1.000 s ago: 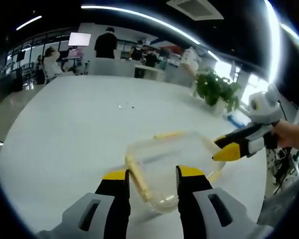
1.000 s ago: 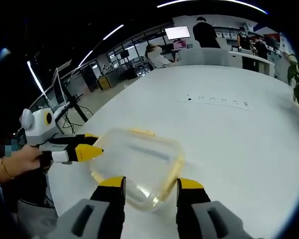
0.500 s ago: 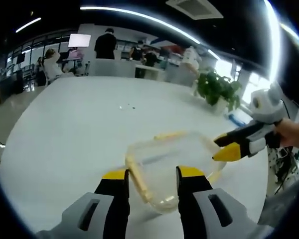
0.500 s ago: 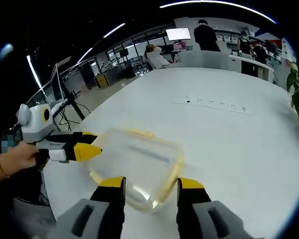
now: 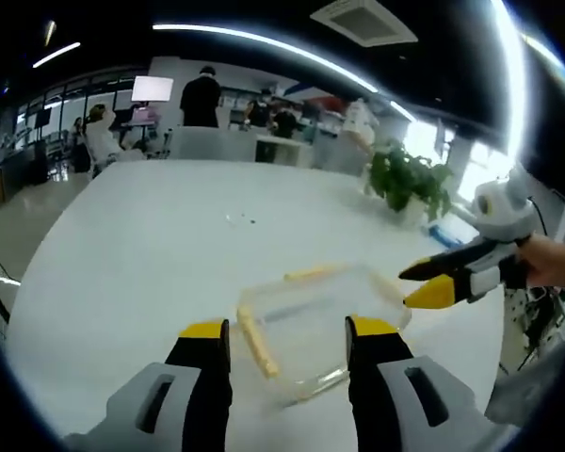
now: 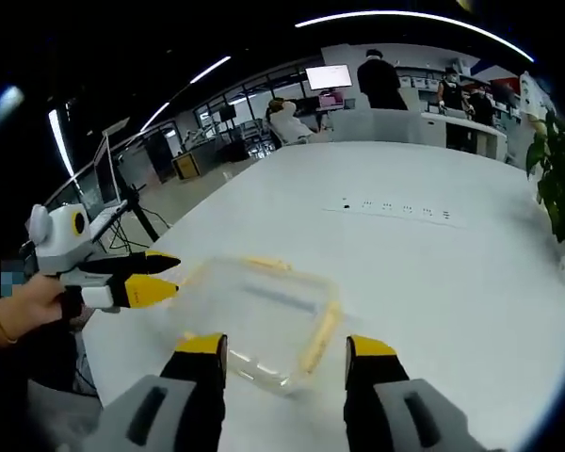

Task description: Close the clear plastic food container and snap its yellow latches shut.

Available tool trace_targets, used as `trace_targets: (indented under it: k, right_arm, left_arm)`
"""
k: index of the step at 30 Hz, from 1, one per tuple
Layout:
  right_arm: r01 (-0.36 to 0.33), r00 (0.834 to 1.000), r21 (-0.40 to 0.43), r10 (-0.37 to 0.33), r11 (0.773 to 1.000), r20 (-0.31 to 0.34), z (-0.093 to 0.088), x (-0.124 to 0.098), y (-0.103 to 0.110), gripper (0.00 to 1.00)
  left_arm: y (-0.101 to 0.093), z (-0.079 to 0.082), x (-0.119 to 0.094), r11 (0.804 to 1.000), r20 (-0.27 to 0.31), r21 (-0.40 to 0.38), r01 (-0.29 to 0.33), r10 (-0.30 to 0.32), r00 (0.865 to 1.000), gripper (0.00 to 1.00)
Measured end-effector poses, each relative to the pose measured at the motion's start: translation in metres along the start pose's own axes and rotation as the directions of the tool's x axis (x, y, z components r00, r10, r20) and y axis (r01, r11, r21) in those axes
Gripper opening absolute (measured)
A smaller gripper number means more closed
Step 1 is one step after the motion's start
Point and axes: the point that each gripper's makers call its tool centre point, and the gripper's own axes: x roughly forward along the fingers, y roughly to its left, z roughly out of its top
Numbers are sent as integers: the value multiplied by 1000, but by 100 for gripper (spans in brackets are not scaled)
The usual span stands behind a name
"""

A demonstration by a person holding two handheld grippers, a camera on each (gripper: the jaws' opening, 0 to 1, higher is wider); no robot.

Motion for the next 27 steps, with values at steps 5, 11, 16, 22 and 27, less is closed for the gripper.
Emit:
trace_targets:
  k: [5, 11, 16, 22, 27]
  right_arm:
    - [-4, 999, -37, 6, 999, 40, -1, -12, 6, 51]
    - [16, 998, -5, -15, 1000, 68, -5, -27, 8, 51]
    - [20, 997, 11, -21, 1000, 77, -13, -35, 14, 52]
    - [27, 997, -24, -25, 999, 67, -24, -50, 23, 53]
    - [22, 997, -33, -19, 999, 81, -29, -67, 33, 53]
  left_arm:
    - [-5, -1, -15, 1000, 1, 21, 2, -2, 1000, 49]
    - [-4, 7, -36, 999, 41, 31, -39, 38, 998, 56]
    - [-10, 4, -52, 998, 49, 52, -34, 32, 998, 58]
    - [-12, -8, -75, 999, 56, 47, -26, 24, 998, 60]
    - [-14, -14, -97, 998, 62, 40, -39, 36, 997, 62]
